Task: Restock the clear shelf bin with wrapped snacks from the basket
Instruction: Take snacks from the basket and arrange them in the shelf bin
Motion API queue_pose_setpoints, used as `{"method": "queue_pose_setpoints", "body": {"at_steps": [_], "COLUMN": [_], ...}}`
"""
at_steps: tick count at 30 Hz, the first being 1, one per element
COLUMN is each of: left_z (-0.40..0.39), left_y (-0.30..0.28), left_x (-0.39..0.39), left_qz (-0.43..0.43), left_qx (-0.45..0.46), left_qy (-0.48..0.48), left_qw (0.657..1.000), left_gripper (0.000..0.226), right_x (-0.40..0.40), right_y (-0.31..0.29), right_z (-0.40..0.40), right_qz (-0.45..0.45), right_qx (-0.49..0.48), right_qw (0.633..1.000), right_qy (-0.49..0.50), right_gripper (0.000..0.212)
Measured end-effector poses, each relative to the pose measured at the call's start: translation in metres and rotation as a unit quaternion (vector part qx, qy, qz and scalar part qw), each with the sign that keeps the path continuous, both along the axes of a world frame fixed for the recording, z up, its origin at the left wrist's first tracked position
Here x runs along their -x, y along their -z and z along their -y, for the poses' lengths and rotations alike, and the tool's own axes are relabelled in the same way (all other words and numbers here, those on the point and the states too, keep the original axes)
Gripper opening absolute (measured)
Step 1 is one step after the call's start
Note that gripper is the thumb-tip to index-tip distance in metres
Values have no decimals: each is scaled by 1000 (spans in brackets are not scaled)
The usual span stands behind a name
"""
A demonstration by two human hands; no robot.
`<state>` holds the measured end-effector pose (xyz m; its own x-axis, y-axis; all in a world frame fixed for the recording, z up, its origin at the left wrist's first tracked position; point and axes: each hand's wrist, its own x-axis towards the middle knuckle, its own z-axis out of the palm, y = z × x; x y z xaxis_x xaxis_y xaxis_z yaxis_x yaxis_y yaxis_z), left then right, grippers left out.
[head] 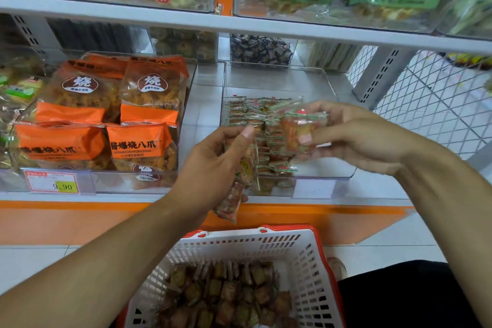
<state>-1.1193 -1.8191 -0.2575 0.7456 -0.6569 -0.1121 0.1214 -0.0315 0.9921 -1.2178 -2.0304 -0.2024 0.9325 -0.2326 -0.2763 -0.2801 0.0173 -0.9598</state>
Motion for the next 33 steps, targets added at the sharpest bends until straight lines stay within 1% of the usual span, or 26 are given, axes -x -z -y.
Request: {"method": "queue_pose_setpoints", "body": {"at_steps": [1, 2, 3, 4, 5, 6, 8, 11, 13, 17, 19, 22, 23, 27, 29, 31, 33], "left_z": [1, 2, 3, 4, 5, 6, 7, 7, 6, 6, 6, 5, 5, 3, 3, 2, 2], "left_y": [0, 1, 2, 2, 2, 3, 4, 5, 6, 8, 9, 10, 10, 10, 10, 10, 10], "left_x": [0, 1, 2, 3, 3, 3, 3, 2, 2, 2, 1, 1, 1, 1, 1, 2, 2], "left_qz": [-4, -2, 2, 2, -2, -9, -22, -32, -49, -65, -63, -59, -59, -63, -65, -67, -66], "left_qx": [-1, -6, -11, -13, -13, -13, -13, -17, -12, -7, -10, -13, -13, -15, -17, -17, -21], "left_qy": [3, 6, 5, 2, -1, -2, -3, -5, 2, 4, 4, 9, 11, 16, 18, 19, 19], "left_qw": [1000, 1000, 1000, 1000, 1000, 1000, 1000, 999, 999, 998, 998, 998, 998, 998, 998, 997, 997], "left_gripper": [35, 36, 37, 39, 39, 38, 32, 26, 21, 16, 16, 16, 16, 17, 19, 20, 21], "right_x": [0, 0, -2, -4, -8, -13, -23, -34, -39, -46, -46, -46, -46, -47, -48, -49, -49], "right_y": [-1, -1, 0, 3, 7, 12, 24, 39, 46, 59, 62, 66, 68, 77, 78, 77, 77], "right_z": [7, 13, 18, 20, 22, 23, 22, 20, 17, 14, 16, 19, 20, 18, 17, 16, 15], "right_qz": [5, -4, -26, -53, -79, -103, -167, -271, -300, -322, -318, -293, -291, -314, -318, -316, -310], "right_qx": [106, 236, 364, 464, 529, 566, 600, 639, 649, 665, 671, 661, 657, 647, 636, 622, 606], "right_qw": [994, 970, 930, 883, 844, 818, 781, 713, 691, 662, 657, 675, 679, 687, 698, 713, 731], "right_qy": [31, 51, 53, 41, 20, -4, -45, -96, -112, -121, -130, -144, -149, -104, -83, -65, -53], "right_gripper": [46, 43, 44, 46, 45, 44, 42, 53, 53, 52, 50, 42, 41, 60, 68, 73, 73]}}
